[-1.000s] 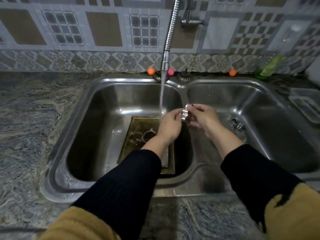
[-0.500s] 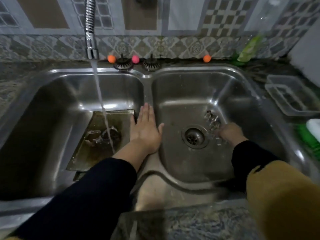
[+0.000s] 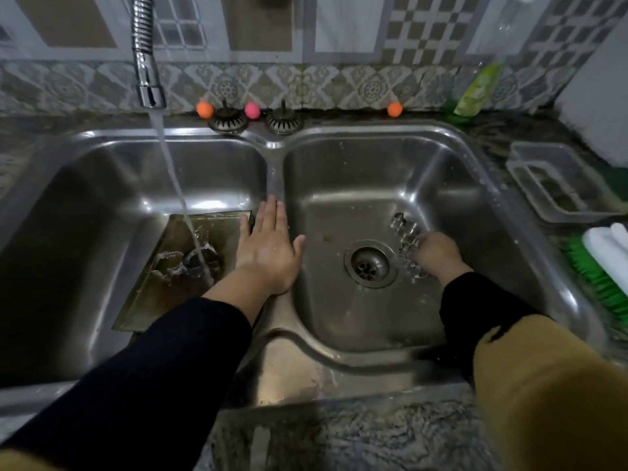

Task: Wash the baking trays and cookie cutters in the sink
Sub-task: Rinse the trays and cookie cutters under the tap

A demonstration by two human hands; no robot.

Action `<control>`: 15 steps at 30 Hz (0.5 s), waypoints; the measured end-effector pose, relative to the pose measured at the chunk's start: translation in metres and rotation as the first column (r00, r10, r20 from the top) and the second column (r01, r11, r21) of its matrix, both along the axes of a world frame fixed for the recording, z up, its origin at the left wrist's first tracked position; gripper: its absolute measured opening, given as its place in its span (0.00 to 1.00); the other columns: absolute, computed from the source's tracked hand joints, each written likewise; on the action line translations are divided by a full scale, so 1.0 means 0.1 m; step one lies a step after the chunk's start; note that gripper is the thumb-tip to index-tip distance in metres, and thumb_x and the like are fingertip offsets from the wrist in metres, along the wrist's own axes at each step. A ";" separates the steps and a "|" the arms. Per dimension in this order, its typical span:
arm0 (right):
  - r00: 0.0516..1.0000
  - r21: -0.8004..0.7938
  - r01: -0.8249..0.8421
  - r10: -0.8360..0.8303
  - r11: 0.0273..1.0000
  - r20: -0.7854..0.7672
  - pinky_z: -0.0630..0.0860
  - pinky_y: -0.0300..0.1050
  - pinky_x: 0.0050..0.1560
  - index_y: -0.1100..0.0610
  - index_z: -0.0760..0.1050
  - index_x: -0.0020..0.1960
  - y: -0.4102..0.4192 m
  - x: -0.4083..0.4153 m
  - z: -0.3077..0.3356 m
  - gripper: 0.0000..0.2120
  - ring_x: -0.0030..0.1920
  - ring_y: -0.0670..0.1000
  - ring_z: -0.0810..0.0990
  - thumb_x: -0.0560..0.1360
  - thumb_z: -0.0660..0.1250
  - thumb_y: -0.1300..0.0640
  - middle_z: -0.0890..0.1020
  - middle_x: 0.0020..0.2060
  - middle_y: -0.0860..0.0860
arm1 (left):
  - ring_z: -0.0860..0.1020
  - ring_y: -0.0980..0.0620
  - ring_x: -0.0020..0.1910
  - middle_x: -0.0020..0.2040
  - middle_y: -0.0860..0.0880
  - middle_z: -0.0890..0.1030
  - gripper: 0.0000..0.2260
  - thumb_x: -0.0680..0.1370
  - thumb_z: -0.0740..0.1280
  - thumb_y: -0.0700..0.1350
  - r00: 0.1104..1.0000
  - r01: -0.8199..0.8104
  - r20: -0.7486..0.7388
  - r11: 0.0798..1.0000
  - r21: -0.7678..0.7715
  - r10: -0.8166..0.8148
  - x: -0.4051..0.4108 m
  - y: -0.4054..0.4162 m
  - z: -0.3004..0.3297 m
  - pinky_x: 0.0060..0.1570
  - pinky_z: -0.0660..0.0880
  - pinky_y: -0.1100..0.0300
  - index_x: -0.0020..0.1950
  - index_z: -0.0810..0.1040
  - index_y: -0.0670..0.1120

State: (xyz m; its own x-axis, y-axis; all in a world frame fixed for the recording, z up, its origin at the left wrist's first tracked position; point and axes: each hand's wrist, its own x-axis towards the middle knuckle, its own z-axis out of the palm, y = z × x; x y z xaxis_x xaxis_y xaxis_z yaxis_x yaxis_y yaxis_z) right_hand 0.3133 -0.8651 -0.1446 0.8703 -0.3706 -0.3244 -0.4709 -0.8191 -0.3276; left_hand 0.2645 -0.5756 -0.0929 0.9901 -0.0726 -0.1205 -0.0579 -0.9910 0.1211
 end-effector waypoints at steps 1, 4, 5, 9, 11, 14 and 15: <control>1.000 0.010 -0.025 0.025 1.000 0.012 0.76 0.45 0.53 0.55 0.79 0.57 0.09 -0.04 0.09 0.16 0.57 0.57 0.79 0.70 0.72 0.57 0.80 0.57 0.56 | 0.40 0.49 0.78 0.79 0.46 0.39 0.33 0.81 0.47 0.59 1.000 0.012 -0.014 1.000 0.010 -0.012 0.00 0.01 0.01 0.75 0.38 0.48 0.78 0.39 0.42; 0.993 0.043 -0.115 0.113 0.992 0.039 0.72 0.46 0.61 0.52 0.75 0.64 0.43 -0.16 0.35 0.20 0.64 0.56 0.74 0.73 0.69 0.62 0.76 0.64 0.53 | 0.39 0.49 0.78 0.78 0.46 0.36 0.37 0.80 0.48 0.63 0.994 0.075 -0.075 0.997 0.020 -0.073 0.00 0.08 0.08 0.75 0.39 0.47 0.78 0.37 0.43; 0.988 0.052 -0.148 0.145 0.988 0.062 0.69 0.45 0.63 0.52 0.74 0.65 0.57 -0.19 0.42 0.20 0.65 0.55 0.73 0.74 0.68 0.61 0.75 0.66 0.52 | 0.39 0.49 0.78 0.78 0.47 0.36 0.37 0.79 0.49 0.64 0.991 0.090 -0.097 0.996 0.004 -0.089 0.00 0.13 0.10 0.75 0.39 0.47 0.78 0.37 0.43; 0.944 0.106 -0.308 0.291 0.945 0.154 0.69 0.43 0.62 0.51 0.74 0.65 1.24 -0.31 0.74 0.19 0.64 0.53 0.75 0.75 0.68 0.55 0.76 0.64 0.51 | 0.48 0.51 0.78 0.80 0.51 0.47 0.30 0.81 0.49 0.60 0.990 0.118 -0.056 0.982 -0.148 -0.127 -0.05 0.37 0.17 0.76 0.45 0.48 0.79 0.48 0.48; 0.906 0.095 -0.391 0.364 0.916 0.216 0.70 0.41 0.60 0.52 0.74 0.65 1.59 -0.36 0.89 0.18 0.62 0.53 0.76 0.75 0.68 0.54 0.77 0.64 0.52 | 0.57 0.49 0.76 0.78 0.50 0.57 0.25 0.82 0.51 0.57 0.995 0.097 -0.003 0.969 -0.226 -0.100 -0.10 0.54 0.16 0.74 0.55 0.47 0.77 0.58 0.49; 0.834 0.052 -0.509 0.478 0.859 0.276 0.70 0.40 0.59 0.53 0.75 0.64 2.10 -0.43 1.01 0.17 0.63 0.53 0.75 0.76 0.66 0.54 0.77 0.63 0.52 | 0.70 0.45 0.69 0.72 0.47 0.69 0.19 0.81 0.57 0.53 0.995 0.000 -0.094 0.963 -0.269 -0.027 -0.20 0.88 0.08 0.66 0.68 0.47 0.71 0.68 0.51; 0.808 0.038 -0.548 0.517 0.835 0.282 0.71 0.42 0.60 0.52 0.75 0.64 2.26 -0.45 1.02 0.17 0.62 0.53 0.75 0.76 0.67 0.54 0.77 0.63 0.52 | 0.73 0.44 0.66 0.68 0.46 0.73 0.16 0.80 0.59 0.51 0.992 -0.028 -0.126 0.954 -0.298 -0.010 -0.23 1.00 0.04 0.64 0.71 0.47 0.68 0.72 0.51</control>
State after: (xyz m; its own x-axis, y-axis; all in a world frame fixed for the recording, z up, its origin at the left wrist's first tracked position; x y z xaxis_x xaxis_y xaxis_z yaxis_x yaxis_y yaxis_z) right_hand 0.2688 -0.6386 -0.0430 0.9763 0.2010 -0.0797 0.1394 -0.8670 -0.4783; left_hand 0.2419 -0.4758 -0.0887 0.9693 -0.1156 -0.2171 -0.0148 -0.9085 0.4176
